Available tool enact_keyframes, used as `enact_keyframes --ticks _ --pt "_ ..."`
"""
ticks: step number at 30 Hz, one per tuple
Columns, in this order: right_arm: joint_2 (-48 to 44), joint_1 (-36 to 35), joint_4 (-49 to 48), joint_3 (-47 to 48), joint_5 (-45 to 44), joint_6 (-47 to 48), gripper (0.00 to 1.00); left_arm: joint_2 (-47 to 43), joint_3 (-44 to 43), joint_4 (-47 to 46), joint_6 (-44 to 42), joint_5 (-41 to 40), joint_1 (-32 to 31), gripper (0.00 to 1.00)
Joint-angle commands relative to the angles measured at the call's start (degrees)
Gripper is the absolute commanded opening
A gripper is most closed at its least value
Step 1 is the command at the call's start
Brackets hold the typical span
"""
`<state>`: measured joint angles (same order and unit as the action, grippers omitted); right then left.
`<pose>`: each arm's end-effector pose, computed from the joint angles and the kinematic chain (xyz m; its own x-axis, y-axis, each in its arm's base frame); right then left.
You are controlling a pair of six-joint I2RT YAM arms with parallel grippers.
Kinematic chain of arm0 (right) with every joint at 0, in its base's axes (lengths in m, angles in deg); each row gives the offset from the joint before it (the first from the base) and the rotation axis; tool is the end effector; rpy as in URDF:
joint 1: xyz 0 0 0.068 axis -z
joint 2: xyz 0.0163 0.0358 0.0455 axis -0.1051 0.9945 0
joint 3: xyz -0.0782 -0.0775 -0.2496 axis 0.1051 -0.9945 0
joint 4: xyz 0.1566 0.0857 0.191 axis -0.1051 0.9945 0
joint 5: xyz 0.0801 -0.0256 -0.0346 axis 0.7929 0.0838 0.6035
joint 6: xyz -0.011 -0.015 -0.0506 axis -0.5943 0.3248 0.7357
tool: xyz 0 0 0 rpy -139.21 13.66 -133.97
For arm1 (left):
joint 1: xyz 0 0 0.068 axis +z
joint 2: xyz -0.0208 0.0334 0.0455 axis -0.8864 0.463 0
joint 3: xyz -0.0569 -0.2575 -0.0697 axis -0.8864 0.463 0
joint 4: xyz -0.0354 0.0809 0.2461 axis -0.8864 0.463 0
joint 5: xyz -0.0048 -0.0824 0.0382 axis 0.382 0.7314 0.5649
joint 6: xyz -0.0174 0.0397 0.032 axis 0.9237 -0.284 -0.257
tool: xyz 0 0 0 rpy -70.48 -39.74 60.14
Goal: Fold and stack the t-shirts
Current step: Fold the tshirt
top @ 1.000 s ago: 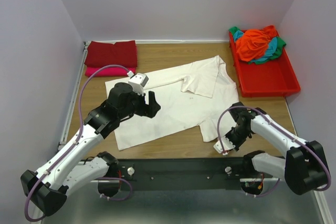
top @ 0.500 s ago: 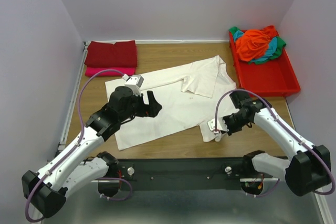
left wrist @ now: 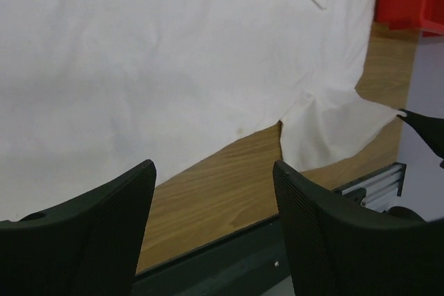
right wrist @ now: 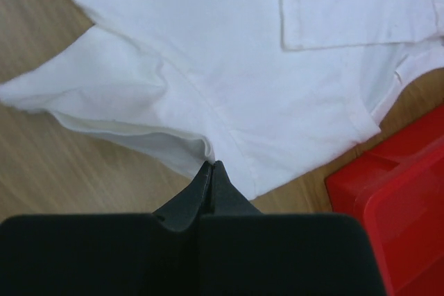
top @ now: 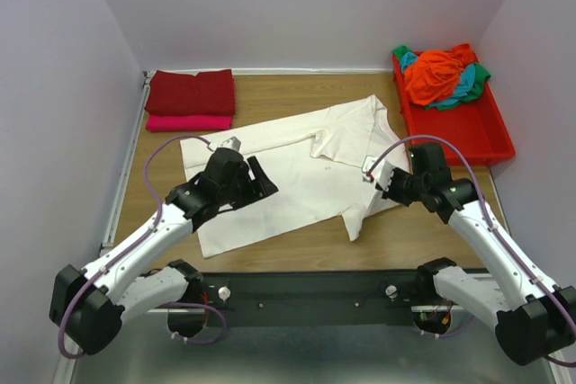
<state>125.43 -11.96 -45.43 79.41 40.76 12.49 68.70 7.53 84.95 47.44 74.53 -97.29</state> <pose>0.1701 0.0667 0.2556 -0.0524 -0.8367 -0.5452 -0.8953 0.2812 -0.3455 0.1653 -0.1171 0.2647 -0.7762 -0.4325 -0.4587 -0.0314 0.7532 -0.6571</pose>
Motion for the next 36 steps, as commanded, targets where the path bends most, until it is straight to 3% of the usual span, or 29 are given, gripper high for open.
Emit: enact_keyframes --ticks 1,6,10,19,21,23,26,36 --pt "-0.4 0.4 -12.4 -1.5 -5.3 -13.9 0.00 6.4 -3.5 9.0 7.7 -3.5 0.2 0.76" --pt "2.5 0.9 -21.1 -2.8 -6.8 -19.0 0.01 9.2 -2.2 12.3 18.4 -3.5 -0.6 0.75" --pt "4.0 1.6 -23.1 -2.6 -8.8 -19.9 0.01 8.3 -4.1 22.8 30.0 -11.7 -2.2 0.68" --pt "3.3 2.7 -23.9 -3.6 -8.8 -21.7 0.00 8.5 0.2 30.3 53.3 -15.7 -4.9 0.65" --pt "2.6 2.7 -23.9 -4.0 -8.6 -21.9 0.01 8.0 2.3 32.3 56.5 -17.3 -4.9 0.62" --pt "2.3 2.7 -23.9 -4.3 -8.3 -21.9 0.00 7.3 3.8 34.2 59.7 -18.1 -4.9 0.40" --pt "2.3 2.7 -23.8 -4.5 -8.3 -22.0 0.00 7.6 4.5 35.4 61.4 -16.8 -4.9 0.29" --pt "2.0 2.6 -23.8 -4.4 -8.1 -22.5 0.00 9.3 7.0 33.5 64.6 -12.2 -5.3 0.35"
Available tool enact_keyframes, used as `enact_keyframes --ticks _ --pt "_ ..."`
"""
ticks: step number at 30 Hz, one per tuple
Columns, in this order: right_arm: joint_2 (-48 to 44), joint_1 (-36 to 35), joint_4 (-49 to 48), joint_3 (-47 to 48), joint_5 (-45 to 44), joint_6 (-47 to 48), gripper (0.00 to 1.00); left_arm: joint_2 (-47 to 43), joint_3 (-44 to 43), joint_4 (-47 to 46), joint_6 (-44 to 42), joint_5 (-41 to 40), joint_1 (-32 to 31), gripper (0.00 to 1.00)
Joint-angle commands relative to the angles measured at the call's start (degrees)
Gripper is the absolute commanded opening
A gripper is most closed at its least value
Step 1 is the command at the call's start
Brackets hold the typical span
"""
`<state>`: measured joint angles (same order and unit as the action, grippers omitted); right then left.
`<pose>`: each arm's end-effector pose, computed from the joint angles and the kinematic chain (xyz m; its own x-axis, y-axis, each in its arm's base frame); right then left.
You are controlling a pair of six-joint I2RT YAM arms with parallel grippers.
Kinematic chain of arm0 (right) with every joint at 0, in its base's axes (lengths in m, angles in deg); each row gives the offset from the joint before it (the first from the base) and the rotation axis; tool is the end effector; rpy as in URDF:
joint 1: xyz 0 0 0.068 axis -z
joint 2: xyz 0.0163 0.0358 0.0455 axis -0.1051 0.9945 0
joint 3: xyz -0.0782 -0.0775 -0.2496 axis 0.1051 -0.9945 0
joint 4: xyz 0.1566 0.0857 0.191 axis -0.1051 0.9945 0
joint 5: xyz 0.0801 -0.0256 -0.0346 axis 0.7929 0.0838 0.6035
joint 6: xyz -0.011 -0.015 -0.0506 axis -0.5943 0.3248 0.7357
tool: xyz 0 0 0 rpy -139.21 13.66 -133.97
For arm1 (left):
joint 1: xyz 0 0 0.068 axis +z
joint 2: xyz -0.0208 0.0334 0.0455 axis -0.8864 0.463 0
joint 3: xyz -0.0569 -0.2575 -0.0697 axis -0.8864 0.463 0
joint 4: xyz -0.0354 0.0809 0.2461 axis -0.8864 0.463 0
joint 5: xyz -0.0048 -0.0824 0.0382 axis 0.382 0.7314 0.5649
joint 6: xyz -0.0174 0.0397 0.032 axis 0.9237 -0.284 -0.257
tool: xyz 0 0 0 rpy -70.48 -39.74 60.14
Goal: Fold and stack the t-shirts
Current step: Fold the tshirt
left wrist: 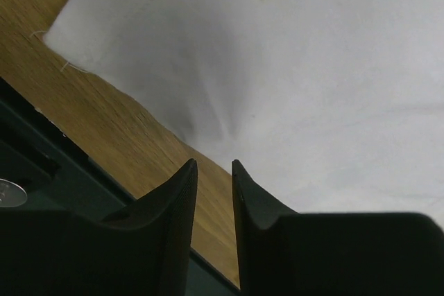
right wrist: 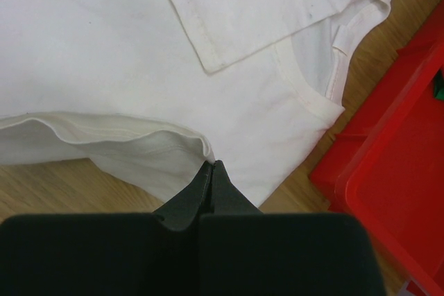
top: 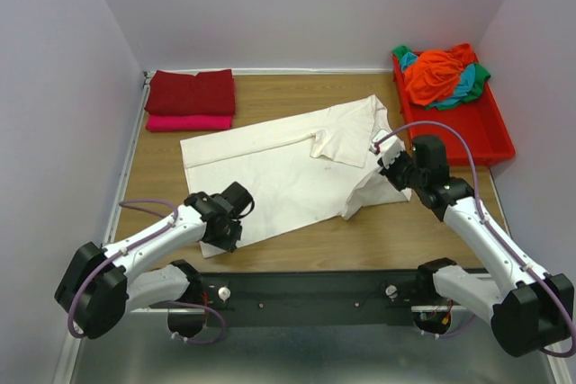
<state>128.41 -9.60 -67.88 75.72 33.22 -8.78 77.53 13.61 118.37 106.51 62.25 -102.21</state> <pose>0.2061 0.0643 0.2540 -0.2640 -0.6421 -0.7197 -0.6636 0.6624 -0.3476 0.1200 -0.0922 0.1781 -0.2856 -0.9506 -0.1219 -0.9429 0.3014 -0.1415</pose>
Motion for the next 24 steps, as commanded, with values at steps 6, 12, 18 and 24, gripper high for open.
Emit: enact_keyframes --ticks 6,12,18,24 --pt "-0.9 0.3 -1.4 -0.6 -1.0 -1.3 0.01 3.1 0.1 -1.4 3.7 -0.5 -0.4 0.48" --pt "-0.9 0.3 -1.4 -0.3 -1.2 -1.5 0.01 4.5 0.9 -3.8 4.0 -0.5 -0.3 0.49" --pt "-0.9 0.7 -1.4 -0.3 -1.1 -1.5 0.01 5.7 1.9 -6.2 3.9 0.1 -0.2 0.44" --pt "-0.5 0.9 -1.4 0.2 -1.0 -1.5 0.00 6.9 2.6 -7.8 2.9 0.7 -0.2 0.39"
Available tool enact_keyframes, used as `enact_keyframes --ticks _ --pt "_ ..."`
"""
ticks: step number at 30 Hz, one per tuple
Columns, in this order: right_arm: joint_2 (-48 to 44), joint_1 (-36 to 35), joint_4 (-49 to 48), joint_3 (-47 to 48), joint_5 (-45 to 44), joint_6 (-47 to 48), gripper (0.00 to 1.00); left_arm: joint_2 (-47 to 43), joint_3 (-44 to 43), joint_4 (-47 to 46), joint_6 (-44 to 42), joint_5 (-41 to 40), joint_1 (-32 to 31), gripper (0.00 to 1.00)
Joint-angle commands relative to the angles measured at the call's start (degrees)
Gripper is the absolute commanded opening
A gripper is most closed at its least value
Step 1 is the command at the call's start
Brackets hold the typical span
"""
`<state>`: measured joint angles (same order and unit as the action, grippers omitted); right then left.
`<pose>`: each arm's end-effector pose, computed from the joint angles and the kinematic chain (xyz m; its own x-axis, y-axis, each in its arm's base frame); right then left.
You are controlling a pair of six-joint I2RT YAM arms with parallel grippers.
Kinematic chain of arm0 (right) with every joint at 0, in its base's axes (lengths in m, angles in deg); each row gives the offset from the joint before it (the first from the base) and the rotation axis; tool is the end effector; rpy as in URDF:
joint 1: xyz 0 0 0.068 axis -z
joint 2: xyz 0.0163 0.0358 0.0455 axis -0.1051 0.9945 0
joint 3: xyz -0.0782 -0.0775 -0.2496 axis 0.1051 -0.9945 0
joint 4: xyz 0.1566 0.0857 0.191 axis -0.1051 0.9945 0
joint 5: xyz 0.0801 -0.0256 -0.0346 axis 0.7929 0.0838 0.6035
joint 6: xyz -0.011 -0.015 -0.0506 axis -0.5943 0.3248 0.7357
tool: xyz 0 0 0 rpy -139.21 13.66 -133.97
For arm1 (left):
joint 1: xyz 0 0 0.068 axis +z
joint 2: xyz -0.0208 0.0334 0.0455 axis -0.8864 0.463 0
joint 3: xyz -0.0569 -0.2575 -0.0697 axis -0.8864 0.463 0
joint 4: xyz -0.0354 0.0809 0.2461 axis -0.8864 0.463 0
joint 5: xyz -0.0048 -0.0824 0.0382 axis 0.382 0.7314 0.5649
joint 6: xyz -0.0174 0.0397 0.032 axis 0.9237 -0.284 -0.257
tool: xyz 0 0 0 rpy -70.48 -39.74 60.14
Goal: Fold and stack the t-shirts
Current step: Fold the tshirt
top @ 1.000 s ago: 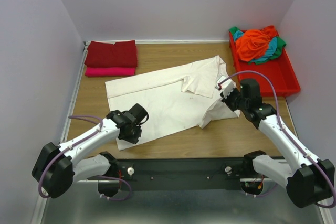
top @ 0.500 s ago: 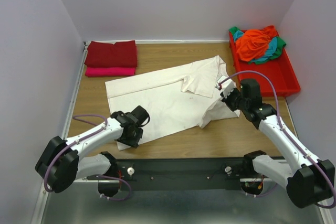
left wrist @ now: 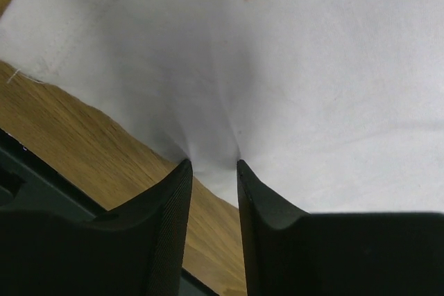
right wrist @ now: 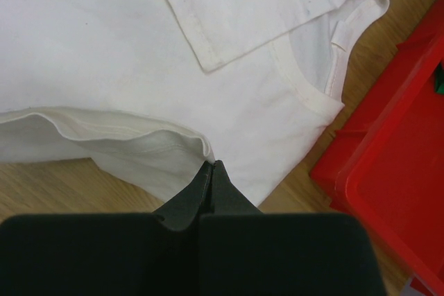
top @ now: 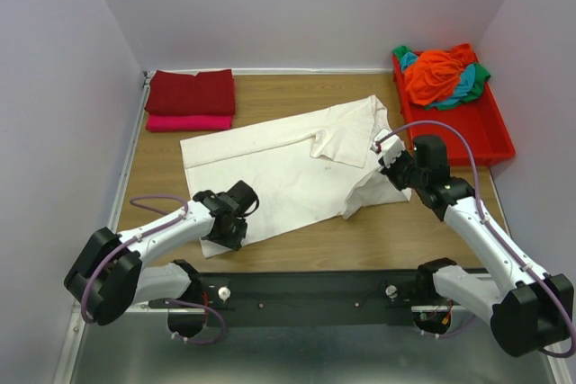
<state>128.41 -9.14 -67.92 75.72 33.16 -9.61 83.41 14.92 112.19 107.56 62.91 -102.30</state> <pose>0.2066 0.0626 0.2540 -0.2786 -0.6303 -0.7246 -0.6535 0.6773 -0.3379 0.1298 -0.1011 0.1591 -0.2731 -0.9550 -0.1160 -0.9501 0.2866 -0.1231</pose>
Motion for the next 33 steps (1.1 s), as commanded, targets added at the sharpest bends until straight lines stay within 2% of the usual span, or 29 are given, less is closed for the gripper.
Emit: enact_keyframes --ticks 1,4,8,13,19,30,33 --pt "-0.5 0.5 -1.4 0.2 -1.0 -0.6 0.01 0.9 1.4 -2.0 1.8 0.2 -0.2 0.37" --pt "-0.5 0.6 -1.4 0.2 -1.0 -0.6 0.01 0.6 1.7 -2.5 1.7 -0.3 -0.1 0.26" --pt "-0.6 0.9 -1.3 0.2 -0.8 -0.3 0.00 -0.9 -0.2 -1.4 1.6 -2.9 -0.1 0.22" --pt "0.5 0.9 -1.3 1.5 -0.6 0.4 0.00 -1.6 -5.0 1.9 -0.3 -8.1 0.4 0.22" --pt "4.6 0.9 -0.9 6.0 1.7 0.8 0.00 -1.6 -8.6 2.7 -3.3 -9.9 1.2 0.22" --pt "16.0 0.9 -1.0 16.1 1.8 1.3 0.00 -5.6 -6.2 0.9 -5.4 -9.6 2.3 0.22" --pt "17.6 0.9 -1.0 18.3 1.3 1.4 0.01 -6.7 -4.3 -0.4 -6.5 -7.2 2.4 0.25"
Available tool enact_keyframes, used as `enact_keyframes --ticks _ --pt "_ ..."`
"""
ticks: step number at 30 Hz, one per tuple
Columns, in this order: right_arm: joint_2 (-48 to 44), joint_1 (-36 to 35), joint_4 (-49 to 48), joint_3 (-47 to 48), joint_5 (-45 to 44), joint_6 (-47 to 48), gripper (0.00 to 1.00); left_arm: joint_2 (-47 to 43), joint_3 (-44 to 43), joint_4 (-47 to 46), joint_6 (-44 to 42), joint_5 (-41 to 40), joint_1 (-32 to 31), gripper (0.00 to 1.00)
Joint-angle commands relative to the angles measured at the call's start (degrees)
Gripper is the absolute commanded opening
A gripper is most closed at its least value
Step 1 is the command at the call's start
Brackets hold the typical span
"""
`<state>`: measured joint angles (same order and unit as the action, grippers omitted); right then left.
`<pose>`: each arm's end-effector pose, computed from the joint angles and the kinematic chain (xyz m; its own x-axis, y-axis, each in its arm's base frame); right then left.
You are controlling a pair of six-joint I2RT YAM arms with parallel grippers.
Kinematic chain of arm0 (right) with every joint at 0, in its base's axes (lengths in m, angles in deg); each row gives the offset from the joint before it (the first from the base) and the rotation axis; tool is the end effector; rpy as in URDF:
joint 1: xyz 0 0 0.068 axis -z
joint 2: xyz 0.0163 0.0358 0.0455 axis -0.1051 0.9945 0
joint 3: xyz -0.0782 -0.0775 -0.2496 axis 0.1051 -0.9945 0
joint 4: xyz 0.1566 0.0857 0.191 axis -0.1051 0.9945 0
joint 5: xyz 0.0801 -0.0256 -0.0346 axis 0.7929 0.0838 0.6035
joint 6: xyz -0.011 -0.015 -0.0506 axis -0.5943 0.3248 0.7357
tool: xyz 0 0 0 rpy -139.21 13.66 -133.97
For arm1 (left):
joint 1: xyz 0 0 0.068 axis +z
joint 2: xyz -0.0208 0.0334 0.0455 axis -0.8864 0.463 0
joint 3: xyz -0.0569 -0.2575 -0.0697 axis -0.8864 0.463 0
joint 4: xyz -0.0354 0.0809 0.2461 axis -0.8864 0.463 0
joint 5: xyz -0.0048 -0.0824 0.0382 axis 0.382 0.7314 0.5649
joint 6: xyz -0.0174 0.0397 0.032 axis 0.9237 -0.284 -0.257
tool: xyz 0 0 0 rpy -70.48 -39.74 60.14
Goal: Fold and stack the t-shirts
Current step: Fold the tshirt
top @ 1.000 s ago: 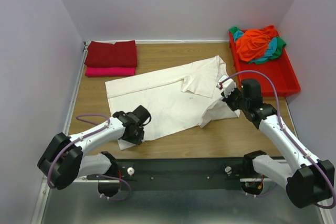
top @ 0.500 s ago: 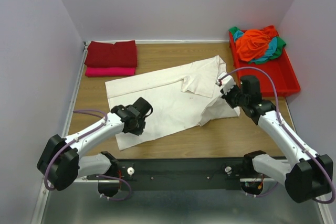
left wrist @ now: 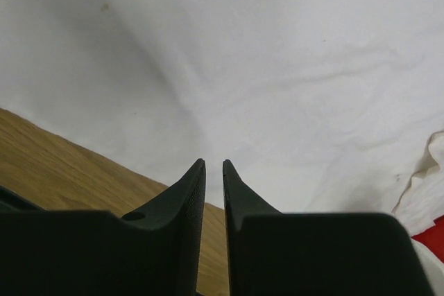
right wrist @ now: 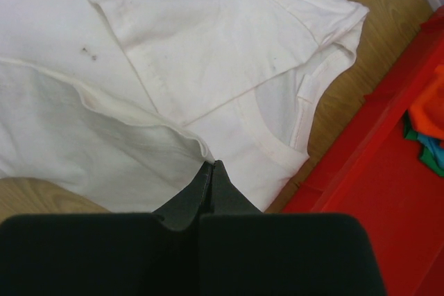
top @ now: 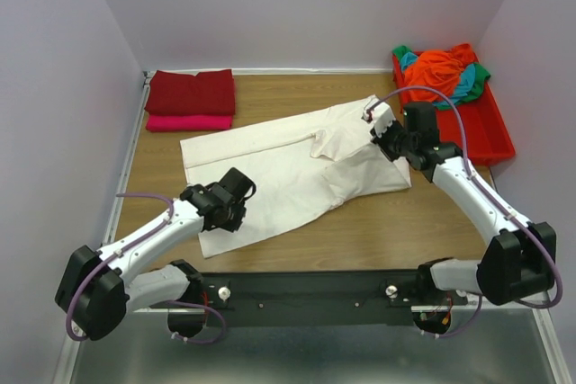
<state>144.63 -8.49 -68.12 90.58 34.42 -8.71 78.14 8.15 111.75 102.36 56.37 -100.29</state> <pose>0.2709 0.0775 0.2773 -0.2811 -0.6368 -0.7180 -0.6695 0.6661 -0.3287 0.1473 -0.1024 0.2051 -0.2720 -0.9495 -0.1566 -0.8849 0.3108 -0.3469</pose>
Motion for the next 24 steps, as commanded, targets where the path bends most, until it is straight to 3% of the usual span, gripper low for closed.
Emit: enact_keyframes --ticks 1,11,24 --pt "2.1 0.2 -0.8 3.9 0.1 0.6 0.00 -2.0 3.1 -0.5 -1.8 -0.2 0.4 0.26" --pt "7.6 0.2 -0.8 10.8 0.3 -0.1 0.01 -6.1 5.6 -1.5 -3.7 3.2 0.4 0.48" --pt "11.4 0.2 -0.9 14.6 -0.2 0.6 0.00 -9.6 7.1 -2.6 -5.0 4.4 0.4 0.54"
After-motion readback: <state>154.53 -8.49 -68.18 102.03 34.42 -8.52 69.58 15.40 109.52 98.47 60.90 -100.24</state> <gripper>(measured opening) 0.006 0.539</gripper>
